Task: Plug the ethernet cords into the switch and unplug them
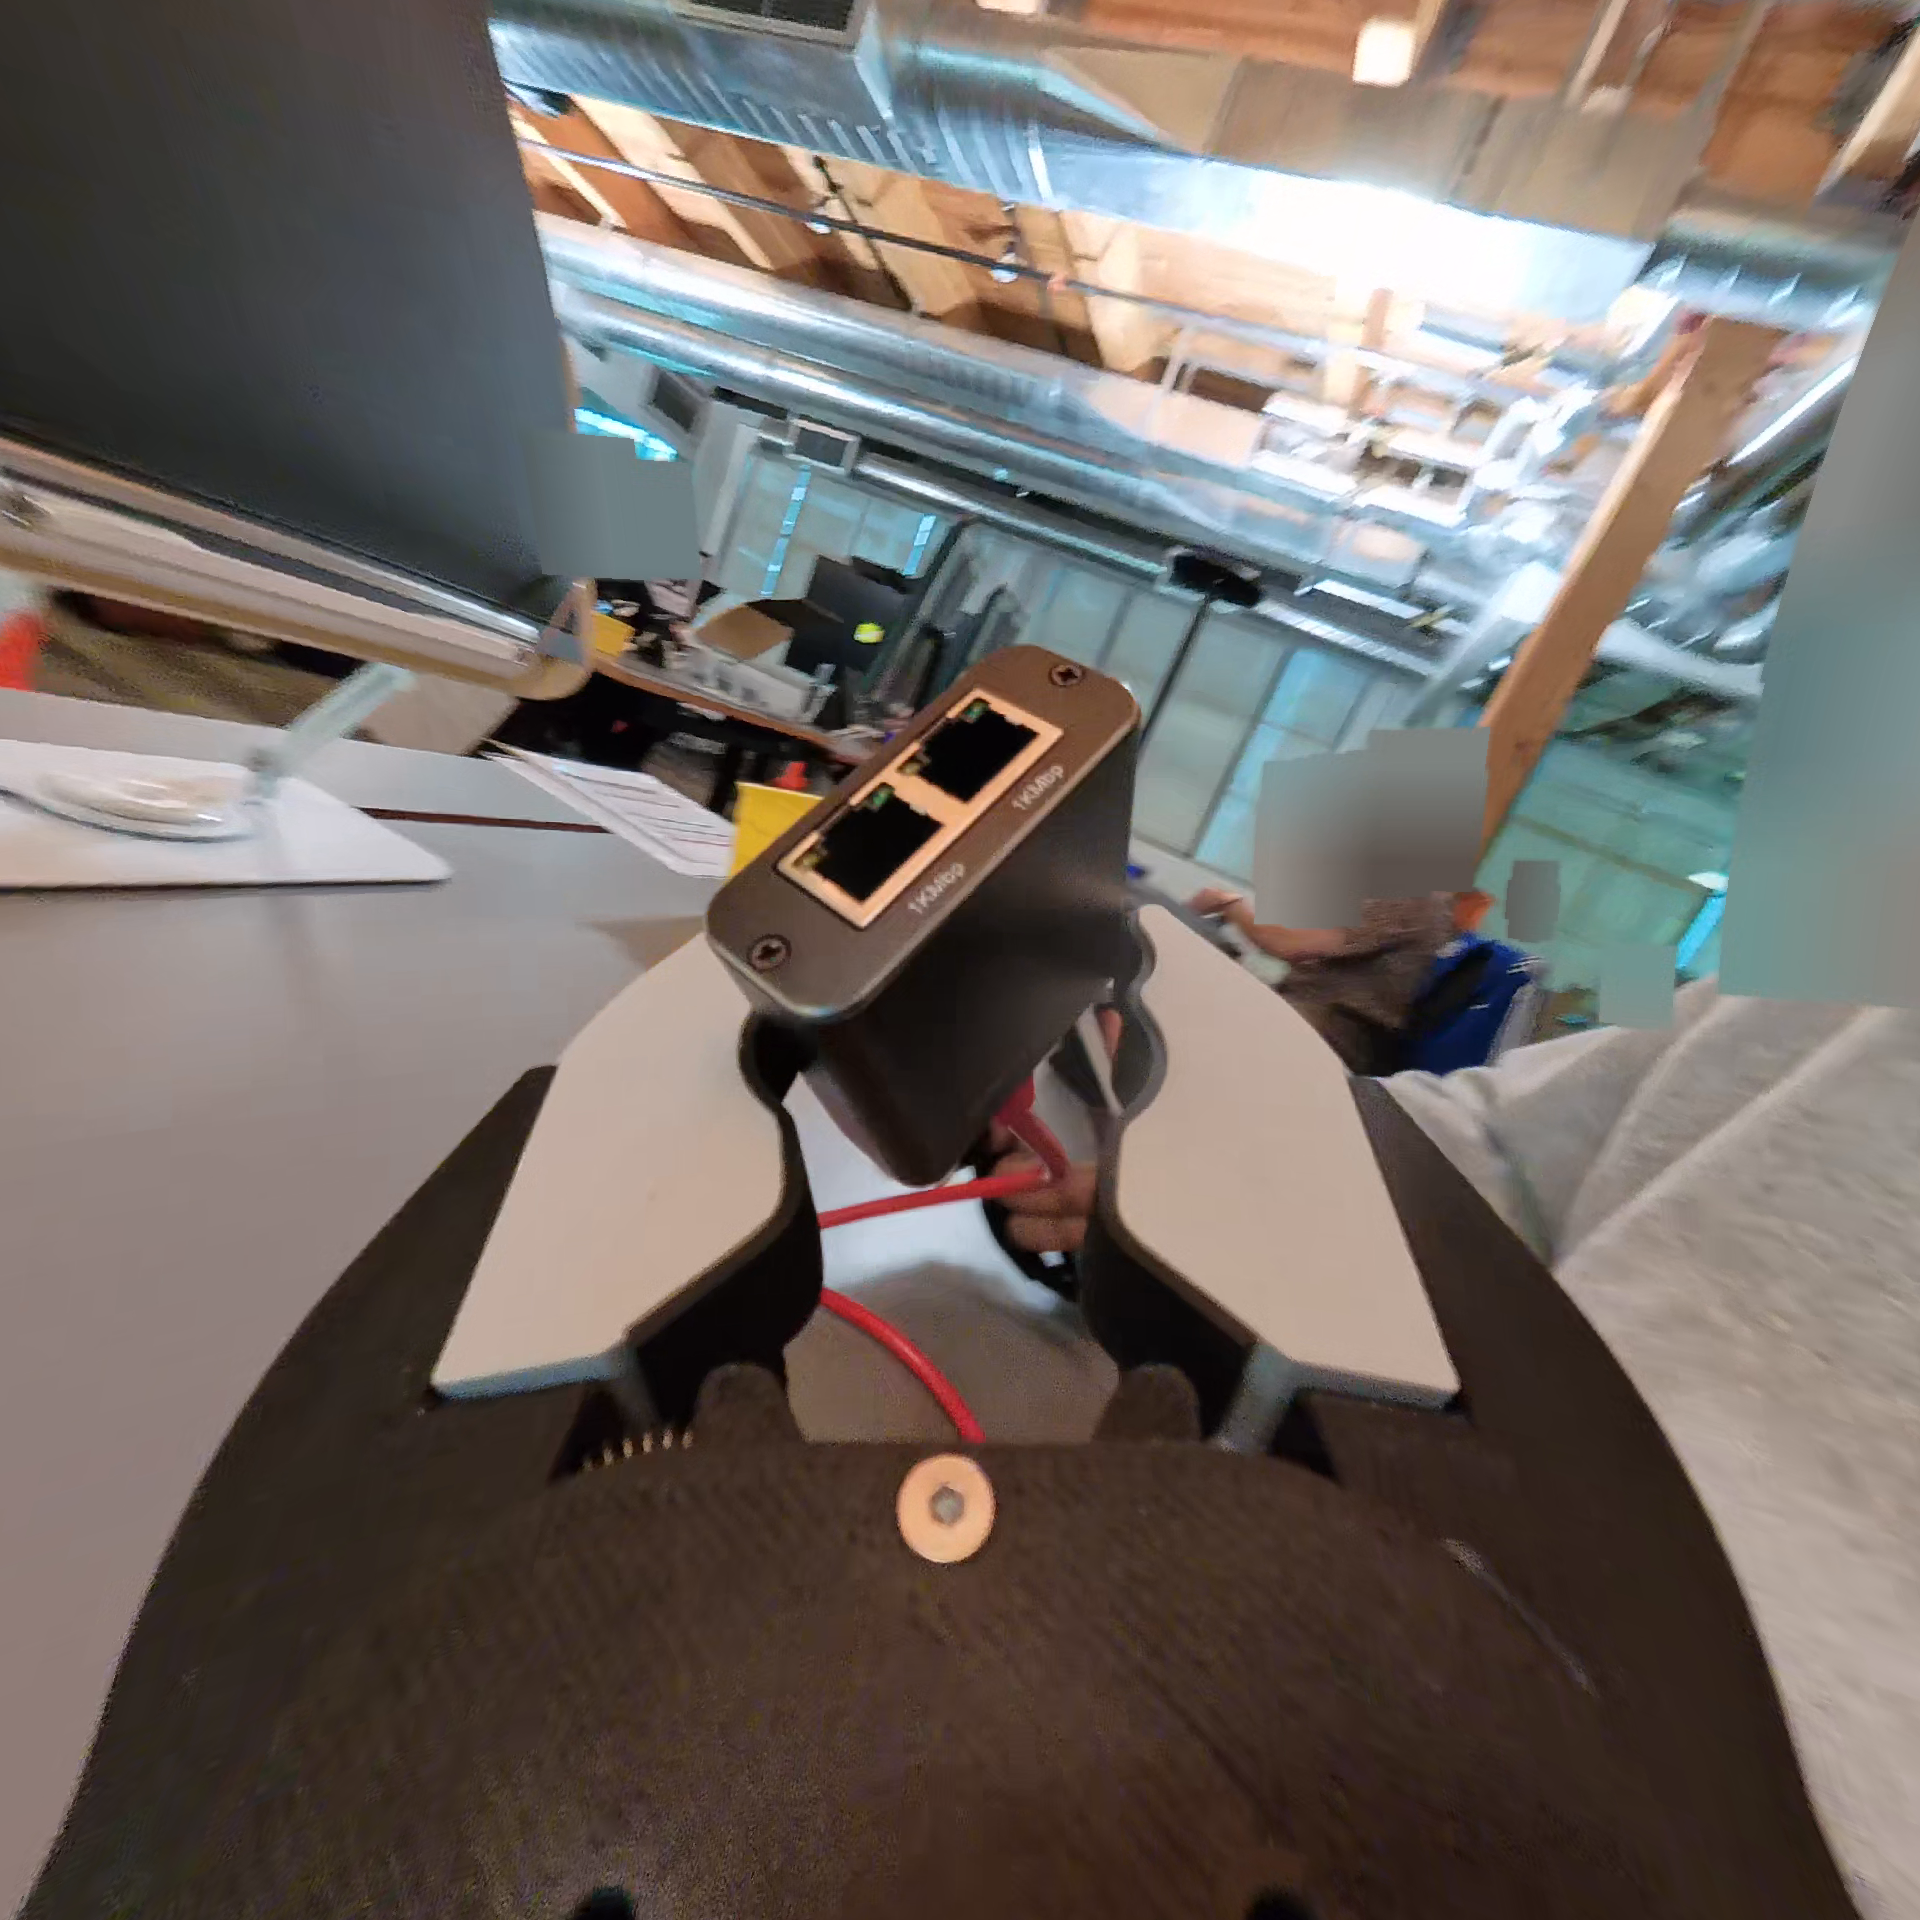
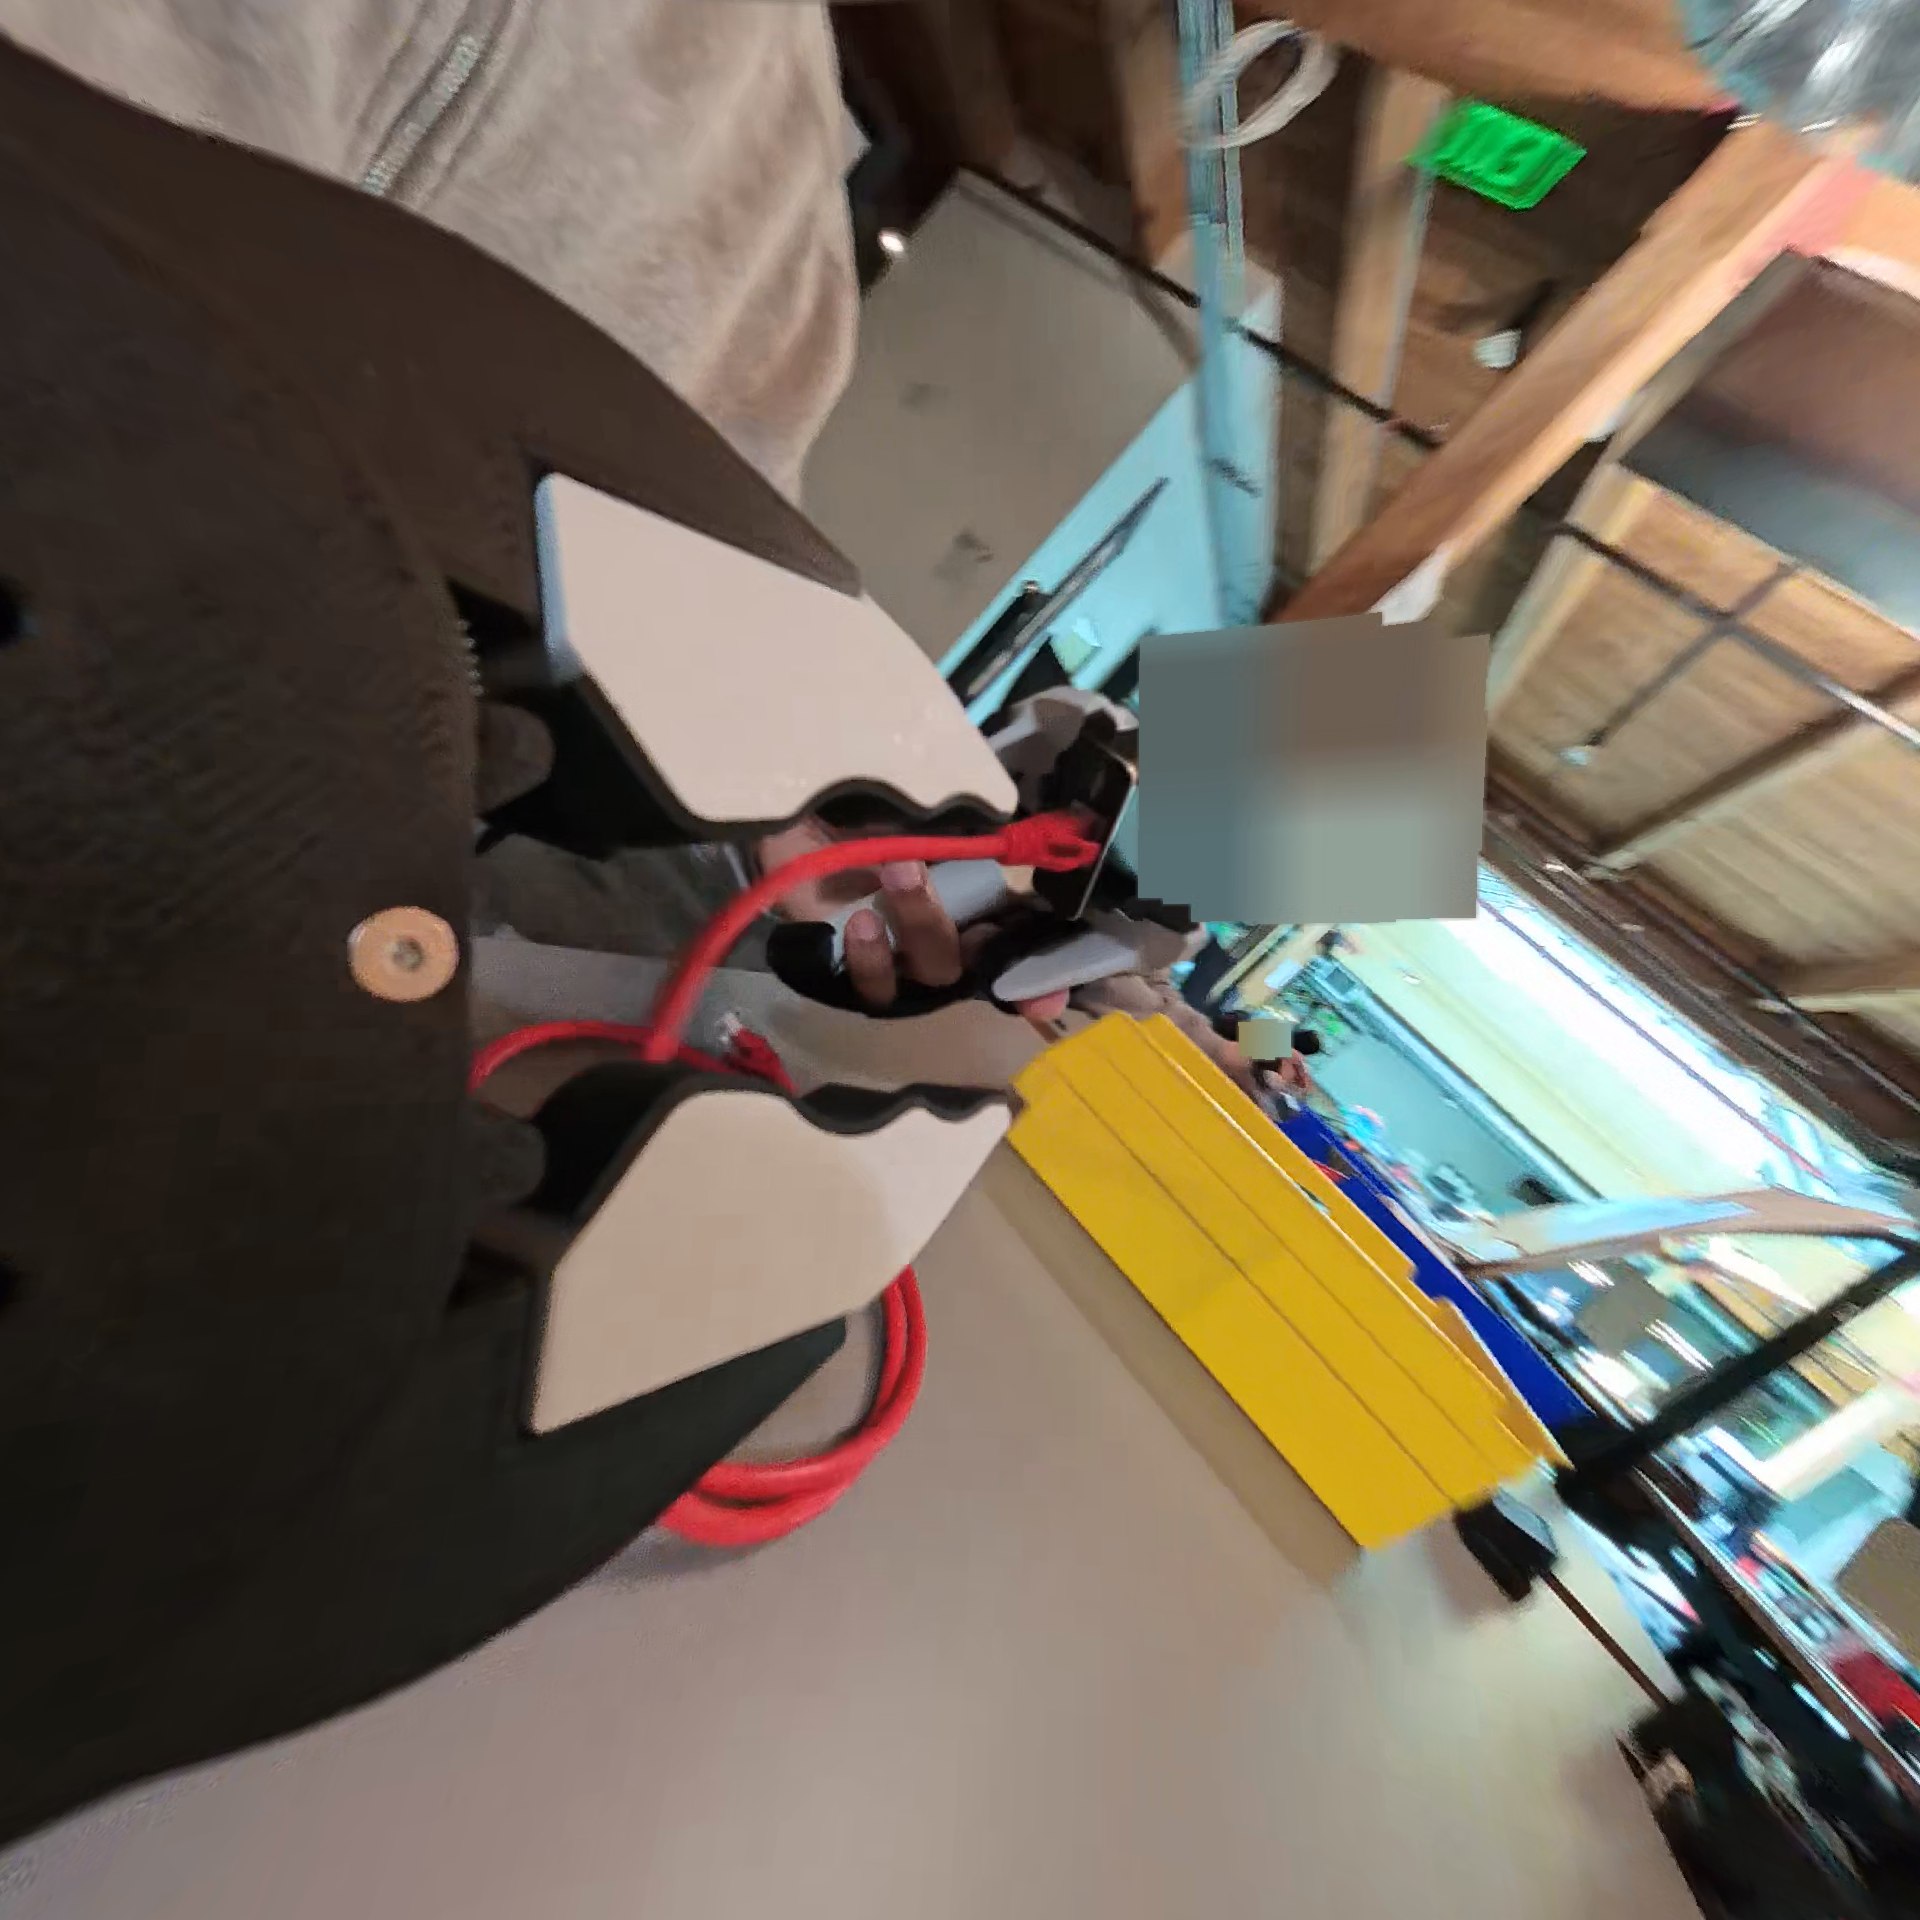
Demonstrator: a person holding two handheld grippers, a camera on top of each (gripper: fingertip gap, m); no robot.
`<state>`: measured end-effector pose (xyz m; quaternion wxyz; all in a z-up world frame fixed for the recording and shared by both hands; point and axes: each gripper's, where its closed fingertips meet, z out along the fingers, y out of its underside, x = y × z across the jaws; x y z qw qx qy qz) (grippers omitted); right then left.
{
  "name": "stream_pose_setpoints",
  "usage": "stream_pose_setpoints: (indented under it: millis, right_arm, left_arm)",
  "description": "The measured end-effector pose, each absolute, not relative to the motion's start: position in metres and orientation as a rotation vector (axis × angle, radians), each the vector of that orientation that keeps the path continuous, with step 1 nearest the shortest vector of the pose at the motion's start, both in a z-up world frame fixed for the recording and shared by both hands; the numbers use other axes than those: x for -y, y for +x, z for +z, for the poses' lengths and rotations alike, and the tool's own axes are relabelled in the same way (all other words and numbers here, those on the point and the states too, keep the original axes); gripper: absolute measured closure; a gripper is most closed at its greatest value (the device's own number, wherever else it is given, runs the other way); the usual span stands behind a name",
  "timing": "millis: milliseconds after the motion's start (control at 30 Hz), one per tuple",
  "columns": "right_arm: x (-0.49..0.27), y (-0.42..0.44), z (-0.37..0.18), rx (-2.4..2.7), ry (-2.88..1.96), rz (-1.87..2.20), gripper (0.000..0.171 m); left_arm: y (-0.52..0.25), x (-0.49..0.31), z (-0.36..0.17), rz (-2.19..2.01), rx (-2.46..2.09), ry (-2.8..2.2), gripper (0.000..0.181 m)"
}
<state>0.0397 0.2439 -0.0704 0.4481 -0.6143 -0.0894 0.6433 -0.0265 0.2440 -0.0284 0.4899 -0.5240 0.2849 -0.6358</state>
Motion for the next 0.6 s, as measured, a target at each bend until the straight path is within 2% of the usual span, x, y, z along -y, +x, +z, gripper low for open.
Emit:
stream_pose_setpoints:
  millis: [133,267,300,333,367,433,600]
  right_arm:
    - [-0.25,0.058,-0.067,0.184,-1.502,1.512,0.125]
    - [-0.243,0.049,-0.065,0.29,-1.514,1.426,0.125]
    - [-0.239,0.043,-0.066,0.335,-1.527,1.401,0.125]
    - [-0.236,0.036,-0.068,0.382,-1.548,1.372,0.124]
    - [-0.233,0.029,-0.073,0.427,-1.581,1.332,0.123]
    - [-0.229,0.016,-0.087,0.501,-1.671,1.229,0.119]
    - [-0.223,0.001,-0.093,0.554,-1.705,1.081,0.093]
  left_arm:
    - [-0.031,-0.266,-0.024,-1.139,-0.83,-1.274,0.125]
    - [-0.026,-0.28,-0.056,-0.579,-1.116,-1.27,0.126]
    - [-0.023,-0.278,-0.067,-0.493,-1.176,-1.272,0.136]
    - [-0.018,-0.273,-0.079,-0.43,-1.255,-1.268,0.155]
    - [-0.015,-0.272,-0.087,-0.358,-1.293,-1.266,0.156]
    - [-0.007,-0.267,-0.101,-0.232,-1.396,-1.263,0.156]
    - [0.006,-0.257,-0.118,-0.065,-1.517,-1.227,0.156]
